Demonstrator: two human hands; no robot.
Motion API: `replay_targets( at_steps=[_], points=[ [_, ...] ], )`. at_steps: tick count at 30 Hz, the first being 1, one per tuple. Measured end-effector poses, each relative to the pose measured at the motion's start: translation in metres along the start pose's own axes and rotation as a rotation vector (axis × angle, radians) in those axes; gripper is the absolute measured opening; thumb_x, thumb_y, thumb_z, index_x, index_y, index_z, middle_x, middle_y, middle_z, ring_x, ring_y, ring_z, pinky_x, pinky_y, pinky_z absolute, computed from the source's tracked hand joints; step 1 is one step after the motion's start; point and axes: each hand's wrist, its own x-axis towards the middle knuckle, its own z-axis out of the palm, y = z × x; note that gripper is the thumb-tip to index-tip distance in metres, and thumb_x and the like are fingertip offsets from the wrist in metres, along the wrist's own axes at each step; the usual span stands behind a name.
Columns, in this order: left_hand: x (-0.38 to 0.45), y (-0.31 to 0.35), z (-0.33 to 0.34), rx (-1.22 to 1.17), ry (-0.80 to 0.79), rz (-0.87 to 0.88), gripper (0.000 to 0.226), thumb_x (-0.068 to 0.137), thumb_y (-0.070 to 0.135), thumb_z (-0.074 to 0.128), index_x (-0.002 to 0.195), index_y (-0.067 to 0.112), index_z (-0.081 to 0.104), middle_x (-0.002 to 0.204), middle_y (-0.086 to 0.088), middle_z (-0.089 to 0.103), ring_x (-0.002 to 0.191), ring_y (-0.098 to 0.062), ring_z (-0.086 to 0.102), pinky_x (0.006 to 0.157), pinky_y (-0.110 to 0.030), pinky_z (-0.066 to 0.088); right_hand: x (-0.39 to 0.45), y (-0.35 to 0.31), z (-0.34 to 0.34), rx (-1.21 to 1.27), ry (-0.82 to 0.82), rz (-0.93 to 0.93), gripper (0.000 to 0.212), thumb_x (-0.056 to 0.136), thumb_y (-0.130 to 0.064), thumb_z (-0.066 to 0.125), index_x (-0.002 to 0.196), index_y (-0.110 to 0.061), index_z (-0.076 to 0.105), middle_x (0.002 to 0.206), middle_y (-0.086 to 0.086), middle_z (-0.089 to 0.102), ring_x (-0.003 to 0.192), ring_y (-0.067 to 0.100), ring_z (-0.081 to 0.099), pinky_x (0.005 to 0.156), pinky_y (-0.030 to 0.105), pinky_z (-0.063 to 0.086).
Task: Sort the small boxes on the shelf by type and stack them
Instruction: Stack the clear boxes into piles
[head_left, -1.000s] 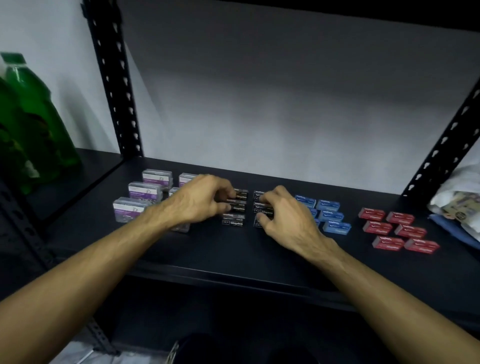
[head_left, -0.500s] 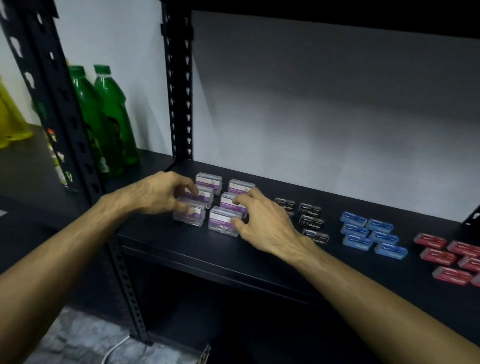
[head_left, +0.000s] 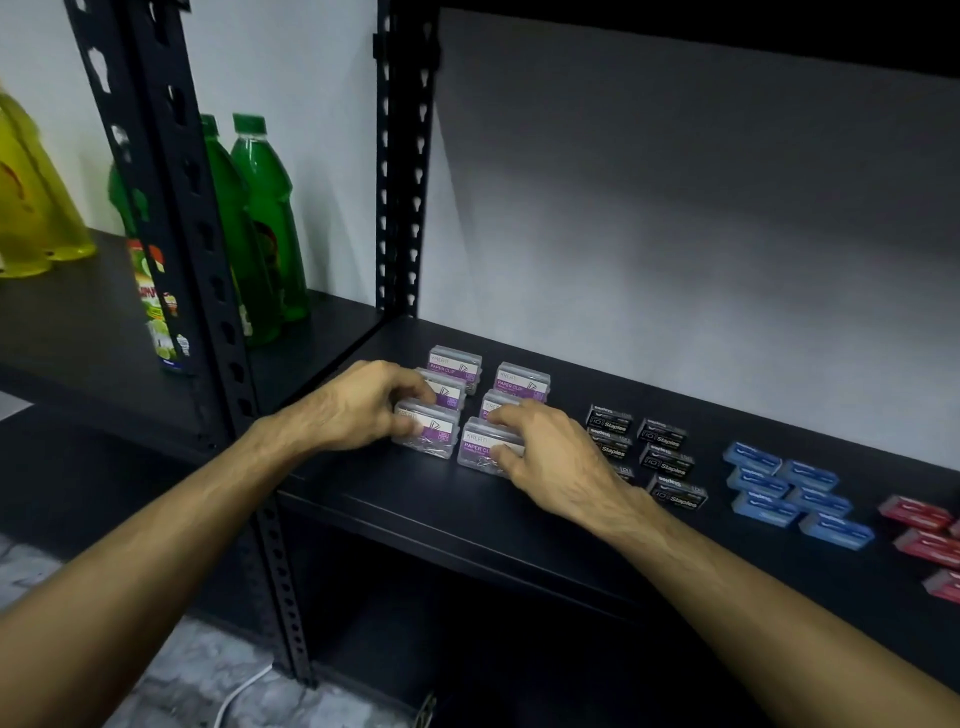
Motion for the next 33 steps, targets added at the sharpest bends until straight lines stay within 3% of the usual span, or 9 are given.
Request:
replay_targets(
  at_steps=[6, 9, 11, 13, 18, 21, 25, 30, 33],
  points=[
    [0.004, 0.002, 0.001, 0.004, -0.005, 0.009, 0.028, 0.083, 0.022, 0.077, 0.109, 0.029, 0.069, 0.089, 0.023, 0.057, 0.074, 0.012, 0.057, 0.063, 0.0, 0.04, 0.002, 0.001, 0.001, -0.009, 0.01, 0.015, 0.04, 0.095, -0.031, 0.059, 0.132, -0.019, 0.057, 0.127, 0.003, 0.061, 0.114, 0.021, 0.06, 0.095, 0.032, 0.047],
    [0.005, 0.002, 0.001, 0.002, -0.013, 0.021, 0.027, 0.083, 0.022, 0.077, 0.108, 0.028, 0.069, 0.088, 0.022, 0.057, 0.075, 0.019, 0.055, 0.063, -0.001, 0.04, 0.003, 0.002, 0.002, -0.011, 0.005, 0.021, 0.04, 0.095, -0.032, 0.058, 0.133, -0.019, 0.057, 0.127, 0.003, 0.061, 0.113, 0.021, 0.06, 0.094, 0.032, 0.048],
    [0.005, 0.001, 0.0, -0.008, -0.022, 0.012, 0.03, 0.081, 0.028, 0.079, 0.108, 0.031, 0.067, 0.09, 0.019, 0.06, 0.074, 0.012, 0.059, 0.062, -0.005, 0.042, 0.002, 0.002, 0.002, -0.015, 0.003, 0.028, 0.041, 0.094, -0.034, 0.058, 0.133, -0.02, 0.057, 0.127, 0.002, 0.06, 0.113, 0.02, 0.06, 0.093, 0.032, 0.048],
    [0.006, -0.002, -0.004, -0.004, 0.017, 0.004, 0.033, 0.079, 0.04, 0.079, 0.109, 0.035, 0.066, 0.093, 0.015, 0.063, 0.075, -0.001, 0.062, 0.064, -0.013, 0.043, 0.002, 0.002, -0.001, -0.016, 0.024, 0.043, 0.043, 0.094, -0.038, 0.056, 0.133, -0.021, 0.056, 0.126, 0.0, 0.059, 0.111, 0.018, 0.06, 0.09, 0.032, 0.049],
    [0.018, -0.004, -0.012, -0.046, 0.198, -0.023, 0.026, 0.09, 0.044, 0.065, 0.111, 0.029, 0.069, 0.096, 0.011, 0.068, 0.083, 0.0, 0.061, 0.068, -0.018, 0.044, 0.015, 0.01, -0.014, 0.016, 0.133, 0.111, 0.036, 0.099, -0.037, 0.051, 0.129, -0.021, 0.059, 0.125, -0.001, 0.055, 0.104, 0.016, 0.06, 0.081, 0.027, 0.044],
    [0.031, -0.006, -0.009, -0.064, 0.156, -0.097, 0.028, 0.094, 0.041, 0.06, 0.117, 0.027, 0.068, 0.101, 0.009, 0.067, 0.089, -0.006, 0.062, 0.074, -0.023, 0.046, 0.026, 0.016, -0.018, 0.03, 0.119, 0.15, 0.031, 0.1, -0.033, 0.049, 0.126, -0.022, 0.062, 0.124, 0.0, 0.055, 0.109, 0.017, 0.057, 0.086, 0.034, 0.048],
    [0.045, -0.01, -0.006, -0.184, 0.065, -0.138, 0.027, 0.098, 0.035, 0.056, 0.12, 0.026, 0.069, 0.109, 0.009, 0.069, 0.092, -0.002, 0.062, 0.072, -0.016, 0.043, 0.039, 0.021, -0.018, 0.085, 0.008, 0.174, 0.029, 0.101, -0.027, 0.049, 0.125, -0.021, 0.065, 0.127, 0.003, 0.058, 0.116, 0.019, 0.056, 0.095, 0.037, 0.048],
    [0.051, -0.014, -0.001, -0.282, -0.01, -0.162, 0.022, 0.099, 0.034, 0.056, 0.113, 0.028, 0.072, 0.095, 0.011, 0.074, 0.075, 0.001, 0.065, 0.057, -0.011, 0.044, 0.044, 0.024, -0.016, 0.186, -0.056, 0.18, 0.027, 0.101, -0.02, 0.051, 0.123, -0.018, 0.067, 0.129, -0.002, 0.064, 0.113, 0.014, 0.061, 0.09, 0.022, 0.045],
    [0.053, -0.016, 0.001, -0.303, -0.02, -0.156, 0.022, 0.098, 0.036, 0.057, 0.112, 0.029, 0.072, 0.093, 0.011, 0.075, 0.078, -0.004, 0.068, 0.065, -0.025, 0.055, 0.045, 0.026, -0.014, 0.229, -0.055, 0.178, 0.027, 0.101, -0.018, 0.051, 0.122, -0.017, 0.068, 0.127, -0.002, 0.066, 0.104, 0.011, 0.065, 0.079, 0.013, 0.041]
  ],
)
